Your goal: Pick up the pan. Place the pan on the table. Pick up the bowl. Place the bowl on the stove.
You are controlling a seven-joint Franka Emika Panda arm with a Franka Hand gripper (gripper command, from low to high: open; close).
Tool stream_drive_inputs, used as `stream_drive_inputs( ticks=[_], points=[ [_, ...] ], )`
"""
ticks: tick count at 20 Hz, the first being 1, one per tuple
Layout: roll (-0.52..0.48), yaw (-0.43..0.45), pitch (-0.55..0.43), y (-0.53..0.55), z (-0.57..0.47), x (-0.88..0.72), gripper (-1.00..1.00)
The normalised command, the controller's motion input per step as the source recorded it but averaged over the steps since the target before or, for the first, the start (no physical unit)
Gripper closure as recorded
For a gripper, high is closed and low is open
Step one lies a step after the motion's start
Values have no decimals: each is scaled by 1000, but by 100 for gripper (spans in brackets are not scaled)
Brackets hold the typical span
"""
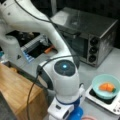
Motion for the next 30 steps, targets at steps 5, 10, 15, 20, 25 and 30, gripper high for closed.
stream_drive_inputs(
  ticks=[5, 10, 15, 20, 25, 30],
  points=[
    [-10, -10, -96, -88, -44, 10, -100],
    [-12, -6, -78, -94, -15, -22, -100],
    [0, -7, -85, -68, -7, -54, -100],
    [2, -10, -75, -50, -3, -77, -100],
    [-9, -15, -6, 16, 137, -101, -100],
    [-30, -14, 125, 116, 441, -116, -100]
  ],
)
